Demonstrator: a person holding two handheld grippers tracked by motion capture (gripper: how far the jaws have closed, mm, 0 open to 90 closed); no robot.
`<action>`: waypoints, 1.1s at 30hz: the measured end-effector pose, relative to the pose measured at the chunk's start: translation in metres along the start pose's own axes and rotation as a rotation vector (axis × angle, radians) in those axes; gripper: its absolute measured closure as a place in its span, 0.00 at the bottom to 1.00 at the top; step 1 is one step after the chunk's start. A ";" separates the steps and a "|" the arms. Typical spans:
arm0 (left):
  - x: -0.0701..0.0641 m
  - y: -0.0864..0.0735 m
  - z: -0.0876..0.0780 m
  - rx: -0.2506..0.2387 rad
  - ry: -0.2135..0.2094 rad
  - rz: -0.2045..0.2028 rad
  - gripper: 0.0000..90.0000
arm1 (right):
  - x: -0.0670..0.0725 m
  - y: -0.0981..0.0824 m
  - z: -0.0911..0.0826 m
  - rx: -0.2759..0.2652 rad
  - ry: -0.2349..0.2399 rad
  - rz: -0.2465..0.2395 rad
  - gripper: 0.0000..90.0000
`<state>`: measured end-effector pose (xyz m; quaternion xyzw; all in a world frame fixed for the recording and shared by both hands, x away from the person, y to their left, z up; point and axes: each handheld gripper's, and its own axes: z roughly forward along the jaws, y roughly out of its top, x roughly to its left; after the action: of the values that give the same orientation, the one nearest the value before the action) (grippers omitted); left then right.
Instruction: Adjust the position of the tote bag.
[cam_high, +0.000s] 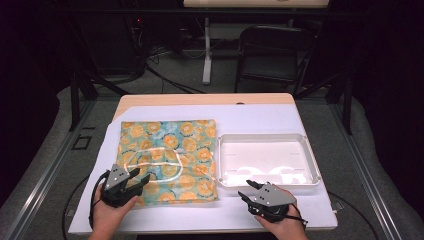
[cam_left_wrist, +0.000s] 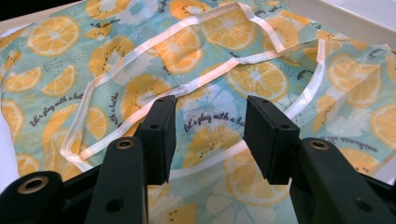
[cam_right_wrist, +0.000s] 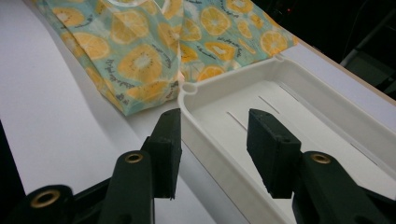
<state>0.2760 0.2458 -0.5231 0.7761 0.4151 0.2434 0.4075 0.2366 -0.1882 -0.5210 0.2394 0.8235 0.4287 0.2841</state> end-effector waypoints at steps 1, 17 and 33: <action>0.000 0.000 -0.001 -0.001 0.002 -0.005 0.60 | 0.000 0.002 0.001 -0.005 0.006 -0.006 0.61; 0.001 -0.004 -0.005 0.006 0.017 -0.010 0.60 | 0.012 0.036 0.033 0.004 0.111 -0.060 0.60; 0.002 -0.006 -0.008 0.004 0.026 -0.018 0.60 | 0.035 0.054 0.054 -0.028 0.156 -0.105 0.60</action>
<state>0.2688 0.2533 -0.5235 0.7700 0.4277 0.2489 0.4028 0.2557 -0.1074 -0.5103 0.1579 0.8485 0.4419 0.2446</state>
